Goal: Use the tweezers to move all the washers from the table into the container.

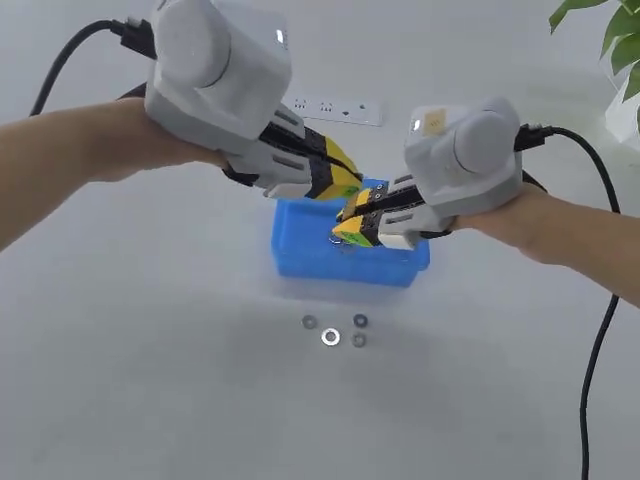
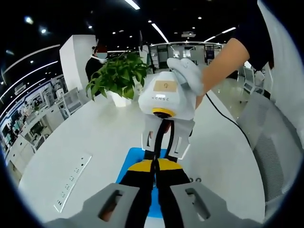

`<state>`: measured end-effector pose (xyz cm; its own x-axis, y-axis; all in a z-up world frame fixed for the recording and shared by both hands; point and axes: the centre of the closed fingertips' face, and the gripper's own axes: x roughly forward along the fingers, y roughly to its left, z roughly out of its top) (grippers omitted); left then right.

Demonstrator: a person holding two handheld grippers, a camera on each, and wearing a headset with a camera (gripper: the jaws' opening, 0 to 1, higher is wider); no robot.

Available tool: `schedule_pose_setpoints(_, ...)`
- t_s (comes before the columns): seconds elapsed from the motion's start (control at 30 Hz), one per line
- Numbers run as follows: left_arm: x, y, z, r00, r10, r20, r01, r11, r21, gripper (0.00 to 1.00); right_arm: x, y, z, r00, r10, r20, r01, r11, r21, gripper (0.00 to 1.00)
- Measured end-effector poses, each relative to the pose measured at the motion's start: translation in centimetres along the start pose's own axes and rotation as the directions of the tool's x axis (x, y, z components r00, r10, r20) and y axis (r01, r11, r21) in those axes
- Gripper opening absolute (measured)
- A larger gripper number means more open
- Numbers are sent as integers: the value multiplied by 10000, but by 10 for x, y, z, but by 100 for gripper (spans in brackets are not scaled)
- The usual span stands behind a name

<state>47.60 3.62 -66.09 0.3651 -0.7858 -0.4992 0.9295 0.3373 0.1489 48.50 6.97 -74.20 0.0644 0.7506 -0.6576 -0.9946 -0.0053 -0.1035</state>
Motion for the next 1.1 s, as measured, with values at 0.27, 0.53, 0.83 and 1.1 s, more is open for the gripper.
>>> schedule_pose_setpoints(0.27, -2, 4, 3, 9995, 186, 242, -177, 9991, -391, 4, -3, -2, 2, 9996, -282, -57, 282, 9995, 161, 12)
schedule_pose_setpoints(0.53, -5, 5, 5, 9993, 221, 291, -210, 9990, -383, 4, -5, 0, 8, 9995, -269, 184, 262, 9989, 384, 15)
schedule_pose_setpoints(0.83, -9, 8, 7, 9988, 309, 382, -290, 9984, -491, 4, -5, 2, 7, 9997, -207, 161, 200, 9988, 444, 23)
schedule_pose_setpoints(1.1, -15, 6, 6, 9991, 334, 253, -323, 9985, -451, 4, -19, -5, 2, 9951, -929, 327, 921, 9955, 236, 31)
